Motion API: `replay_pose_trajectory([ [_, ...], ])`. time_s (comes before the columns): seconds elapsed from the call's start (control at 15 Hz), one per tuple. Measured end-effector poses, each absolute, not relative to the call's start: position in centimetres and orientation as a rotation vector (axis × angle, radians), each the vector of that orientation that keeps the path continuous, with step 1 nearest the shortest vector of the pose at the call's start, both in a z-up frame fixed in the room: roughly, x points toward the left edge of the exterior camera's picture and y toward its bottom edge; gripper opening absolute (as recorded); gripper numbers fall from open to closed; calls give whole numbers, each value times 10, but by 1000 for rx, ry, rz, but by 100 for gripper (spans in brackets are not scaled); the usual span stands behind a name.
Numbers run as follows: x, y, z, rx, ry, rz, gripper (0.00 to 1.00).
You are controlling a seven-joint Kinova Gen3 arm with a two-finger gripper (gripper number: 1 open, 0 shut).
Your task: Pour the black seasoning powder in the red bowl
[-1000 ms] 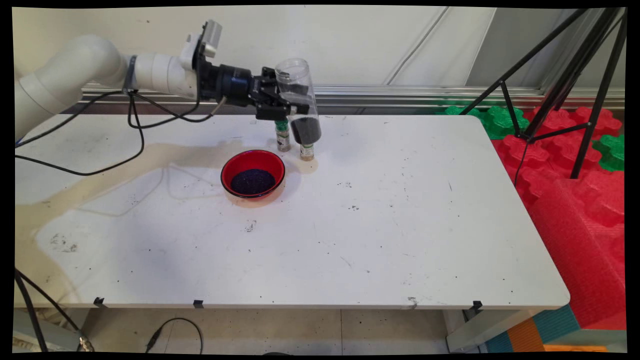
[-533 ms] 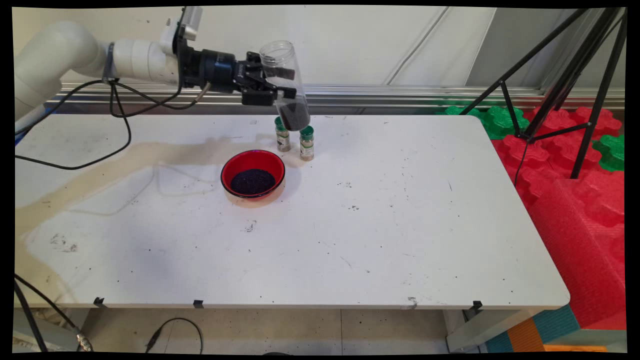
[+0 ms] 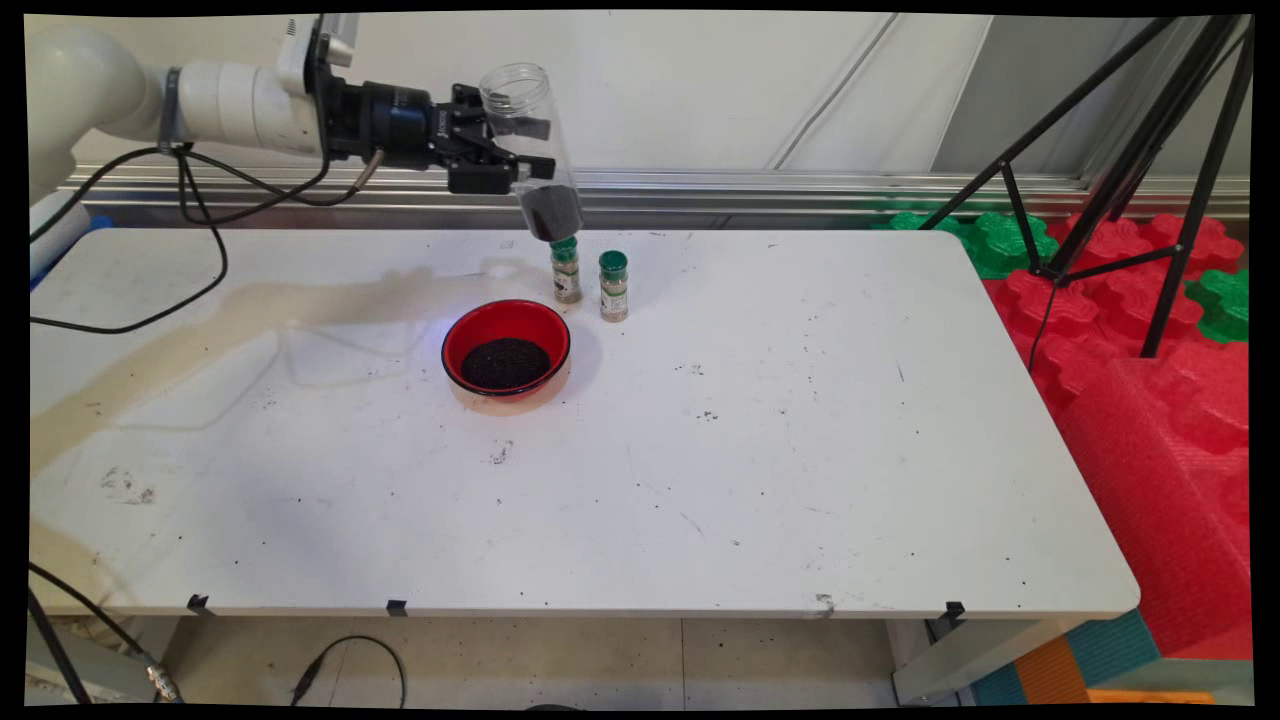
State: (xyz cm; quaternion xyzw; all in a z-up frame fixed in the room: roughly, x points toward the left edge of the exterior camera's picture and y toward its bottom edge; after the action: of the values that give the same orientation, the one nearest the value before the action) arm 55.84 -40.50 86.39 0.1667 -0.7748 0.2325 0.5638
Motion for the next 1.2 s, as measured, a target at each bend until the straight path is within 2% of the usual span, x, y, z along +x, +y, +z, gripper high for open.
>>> replay_pose_trajectory([
  [1.2,624,-388,845,415,-1995,717,0],
])
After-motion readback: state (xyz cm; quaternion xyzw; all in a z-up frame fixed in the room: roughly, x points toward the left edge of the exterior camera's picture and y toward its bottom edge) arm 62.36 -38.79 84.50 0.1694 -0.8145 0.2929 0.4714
